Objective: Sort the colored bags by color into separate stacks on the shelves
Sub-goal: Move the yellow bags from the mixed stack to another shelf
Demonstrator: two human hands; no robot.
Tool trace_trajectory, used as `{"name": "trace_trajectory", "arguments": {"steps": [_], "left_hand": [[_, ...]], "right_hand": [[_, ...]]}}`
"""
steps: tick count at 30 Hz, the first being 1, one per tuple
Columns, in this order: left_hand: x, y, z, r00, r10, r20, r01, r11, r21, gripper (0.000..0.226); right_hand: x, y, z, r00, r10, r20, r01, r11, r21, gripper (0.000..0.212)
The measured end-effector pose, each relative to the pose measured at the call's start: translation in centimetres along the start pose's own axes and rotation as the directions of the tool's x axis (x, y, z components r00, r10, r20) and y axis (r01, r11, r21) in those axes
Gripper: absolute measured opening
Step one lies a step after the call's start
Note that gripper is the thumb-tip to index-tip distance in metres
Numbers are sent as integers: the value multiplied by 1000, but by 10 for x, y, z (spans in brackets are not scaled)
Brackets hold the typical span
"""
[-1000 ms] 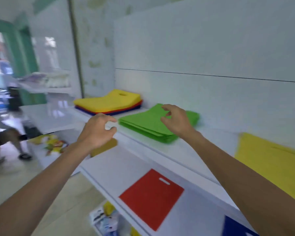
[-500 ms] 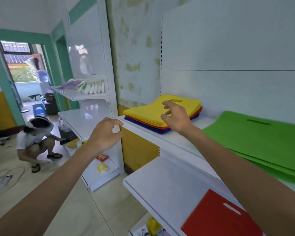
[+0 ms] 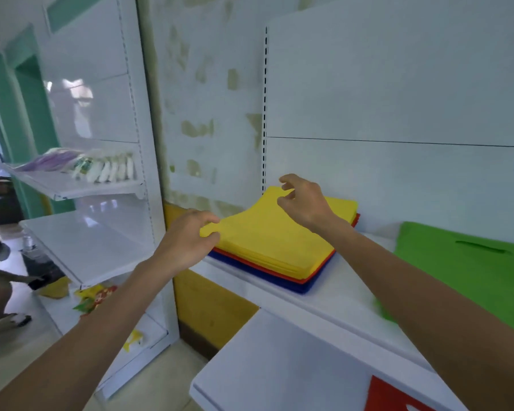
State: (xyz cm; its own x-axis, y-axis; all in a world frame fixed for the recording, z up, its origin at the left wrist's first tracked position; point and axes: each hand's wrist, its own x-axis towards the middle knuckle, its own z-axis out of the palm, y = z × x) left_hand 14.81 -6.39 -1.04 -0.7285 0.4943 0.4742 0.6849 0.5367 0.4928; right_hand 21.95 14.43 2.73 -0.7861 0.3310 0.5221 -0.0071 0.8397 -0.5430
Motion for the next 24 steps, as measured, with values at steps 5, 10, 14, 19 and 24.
{"name": "trace_trajectory", "arguments": {"steps": [5, 10, 14, 19, 24], "left_hand": [[56, -21, 8, 999, 40, -10, -40, 999, -31, 28], [109, -35, 33, 982, 145, 120, -135, 987, -92, 24], [142, -48, 50, 951, 177, 255, -139, 977, -158, 30], [154, -66, 75, 908, 158, 387, -71, 970, -231, 41], [152, -79, 87, 935, 96, 342, 21, 946, -323, 19]], "right_hand": [[26, 14, -1, 997, 65, -37, -68, 994, -88, 44], [35, 34, -20, 961, 185, -205, -226, 953, -201, 41], [23, 44, -21, 890, 309, -335, -398, 884, -244, 38], [4, 50, 10, 671, 613, -417, -731, 643, -231, 50], [-15, 63, 49, 506, 702, -501, -842, 528, -112, 38]]}}
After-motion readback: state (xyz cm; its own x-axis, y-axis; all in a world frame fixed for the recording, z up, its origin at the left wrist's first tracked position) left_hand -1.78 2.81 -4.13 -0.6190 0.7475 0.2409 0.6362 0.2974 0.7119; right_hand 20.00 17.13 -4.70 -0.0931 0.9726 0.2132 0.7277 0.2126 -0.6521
